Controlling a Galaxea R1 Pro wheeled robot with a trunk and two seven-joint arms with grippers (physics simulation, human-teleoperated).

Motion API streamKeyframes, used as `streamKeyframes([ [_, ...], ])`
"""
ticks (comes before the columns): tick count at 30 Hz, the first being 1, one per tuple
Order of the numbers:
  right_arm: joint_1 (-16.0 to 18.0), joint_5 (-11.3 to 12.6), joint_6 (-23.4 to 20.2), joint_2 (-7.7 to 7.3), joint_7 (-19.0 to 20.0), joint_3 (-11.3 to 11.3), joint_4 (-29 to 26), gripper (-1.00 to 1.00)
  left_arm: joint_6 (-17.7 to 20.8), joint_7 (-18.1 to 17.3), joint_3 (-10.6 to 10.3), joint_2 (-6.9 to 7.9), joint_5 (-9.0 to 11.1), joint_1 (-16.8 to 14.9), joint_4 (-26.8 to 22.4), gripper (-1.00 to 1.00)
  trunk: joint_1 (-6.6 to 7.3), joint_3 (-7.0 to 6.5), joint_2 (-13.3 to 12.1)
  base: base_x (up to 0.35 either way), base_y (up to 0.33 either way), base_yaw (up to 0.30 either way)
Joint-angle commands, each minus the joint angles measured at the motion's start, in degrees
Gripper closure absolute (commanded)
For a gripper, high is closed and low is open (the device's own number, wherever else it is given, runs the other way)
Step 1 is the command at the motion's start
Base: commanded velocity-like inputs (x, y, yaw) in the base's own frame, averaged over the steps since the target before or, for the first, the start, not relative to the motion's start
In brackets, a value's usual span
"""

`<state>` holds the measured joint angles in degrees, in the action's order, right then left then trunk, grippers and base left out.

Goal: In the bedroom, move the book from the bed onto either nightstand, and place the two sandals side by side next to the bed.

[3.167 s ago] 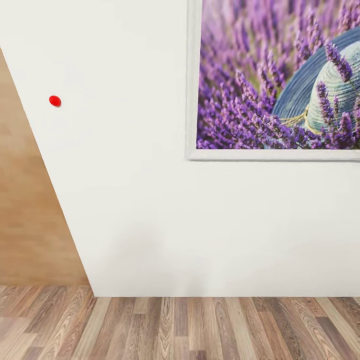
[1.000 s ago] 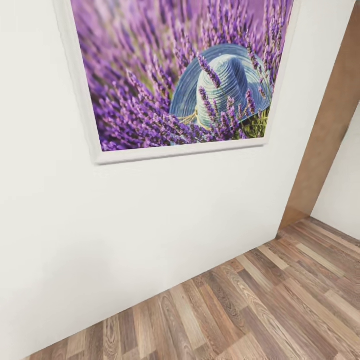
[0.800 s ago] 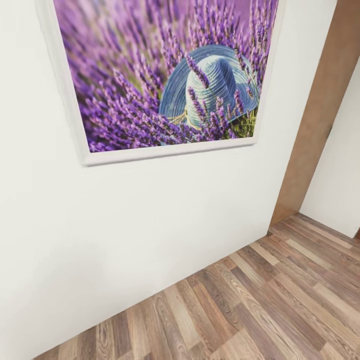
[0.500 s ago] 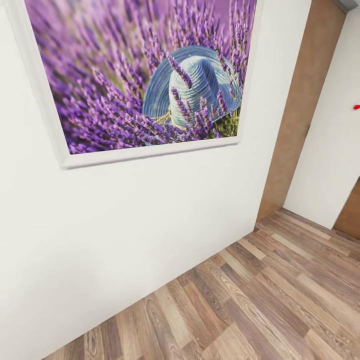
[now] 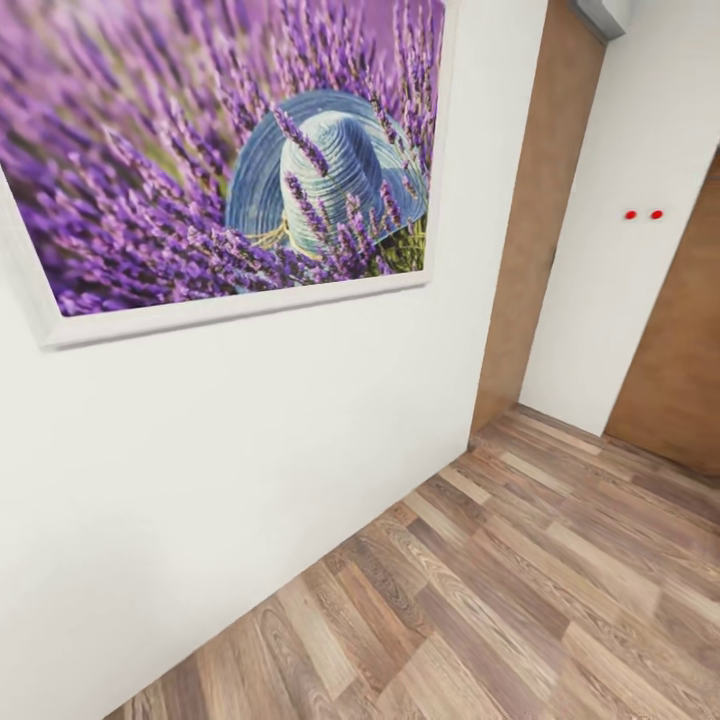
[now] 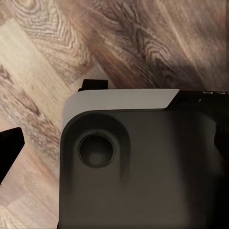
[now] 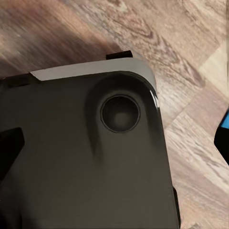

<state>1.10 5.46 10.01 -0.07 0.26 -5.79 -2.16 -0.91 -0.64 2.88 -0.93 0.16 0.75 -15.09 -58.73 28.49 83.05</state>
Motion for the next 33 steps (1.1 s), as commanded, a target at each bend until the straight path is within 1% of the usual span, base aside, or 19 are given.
streamKeyframes([
  [1, 0.04, 0.4, 0.3, 0.02, 0.1, -0.21, -0.18, -1.0, -0.05, -0.07, 0.27, -0.03, 0.02, 0.04, -0.11, -1.0, 0.0, 0.06, 0.02, 0.0, 0.0, -0.273],
  [3, 0.04, 0.34, 0.42, 0.01, 0.13, -0.2, -1.22, -1.0, -0.05, -0.07, 0.24, -0.03, -0.01, 0.04, -0.11, -1.0, 0.0, 0.08, 0.02, 0.0, 0.0, -0.273],
  [4, 0.04, 0.32, 0.45, -0.01, 0.18, -0.19, -3.0, -1.0, -0.02, -0.07, 0.21, -0.03, -0.05, 0.04, -0.23, -1.0, 0.0, 0.08, 0.02, 0.0, 0.0, -0.275],
  [7, 0.04, 0.22, 0.45, -0.02, 0.22, -0.19, -4.16, -1.0, 0.05, -0.08, 0.21, -0.03, -0.06, 0.04, -0.62, -1.0, 0.0, 0.09, 0.02, 0.0, 0.0, -0.275],
  [11, 0.04, 0.04, 0.37, -0.02, 0.3, -0.15, -6.86, -1.0, 0.34, -0.14, 0.16, -0.03, -0.08, 0.04, -2.2, -1.0, 0.0, 0.09, 0.02, 0.0, 0.0, -0.275],
  [13, 0.04, -0.18, 0.12, 0.04, 0.25, 0.06, -11.06, -1.0, 0.51, -0.24, 0.09, -0.03, -0.19, 0.04, -5.51, -1.0, 0.0, 0.09, 0.02, 0.0, 0.0, -0.275],
  [15, 0.07, -0.27, 0.05, 0.0, 0.21, 0.18, -13.81, -1.0, 0.54, -0.45, 0.03, 0.01, -0.22, 0.04, -8.02, -1.0, 0.0, 0.09, 0.02, 0.0, 0.0, -0.275],
  [16, 0.12, -0.33, -0.04, -0.01, 0.18, 0.34, -16.59, -1.0, 0.61, -0.64, -0.06, 0.03, -0.23, 0.04, -10.52, -1.0, 0.0, 0.09, 0.02, 0.0, 0.0, -0.275],
  [19, 0.18, -0.4, -0.16, -0.02, 0.13, 0.5, -21.22, -1.0, 1.27, -0.74, -0.15, -0.01, -0.5, 0.04, -14.87, -1.0, 0.0, 0.09, 0.02, 0.0, 0.0, -0.275],
  [21, 0.19, -0.42, -0.31, -0.02, 0.12, 0.55, -24.07, -1.0, 2.15, -0.75, -0.18, -0.02, -0.96, 0.04, -17.23, -1.0, 0.0, 0.09, 0.02, 0.0, 0.0, -0.275],
  [22, 0.2, -0.45, -0.56, -0.02, 0.11, 0.66, -27.02, -1.0, 3.43, -0.77, -0.2, -0.01, -1.74, 0.04, -19.66, -1.0, 0.0, 0.09, 0.02, 0.0, 0.0, -0.275],
  [24, 0.21, -0.45, -0.99, -0.02, 0.1, 1.03, -29.79, -1.0, 4.89, -0.8, -0.22, 0.02, -2.83, 0.04, -22.09, -1.0, 0.0, 0.09, 0.02, 0.0, 0.0, -0.275],
  [26, 0.21, -0.46, -1.44, -0.02, 0.1, 1.66, -32.19, -1.0, 6.33, -0.79, -0.19, 0.08, -3.99, 0.04, -24.21, -1.0, 0.0, 0.09, 0.02, 0.0, 0.0, -0.275],
  [27, 0.21, -0.46, -1.67, -0.02, 0.1, 2.53, -34.12, -1.0, 7.46, -0.78, -0.15, 0.18, -4.84, 0.04, -25.84, -1.0, 0.0, 0.09, 0.02, 0.0, 0.0, -0.276],
  [31, 0.22, -0.42, -1.38, -0.07, 0.18, 3.99, -36.25, -1.0, 8.47, -0.78, -0.02, 0.46, -5.68, 0.04, -27.52, -1.0, 0.0, 0.09, 0.02, 0.0, 0.0, -0.282],
  [33, 0.22, -0.2, -0.31, -0.06, 0.2, 4.45, -36.44, -1.0, 8.57, -0.73, 0.15, 0.55, -5.85, 0.04, -28.04, -1.0, 0.0, 0.09, 0.02, 0.0, 0.0, -0.289],
])
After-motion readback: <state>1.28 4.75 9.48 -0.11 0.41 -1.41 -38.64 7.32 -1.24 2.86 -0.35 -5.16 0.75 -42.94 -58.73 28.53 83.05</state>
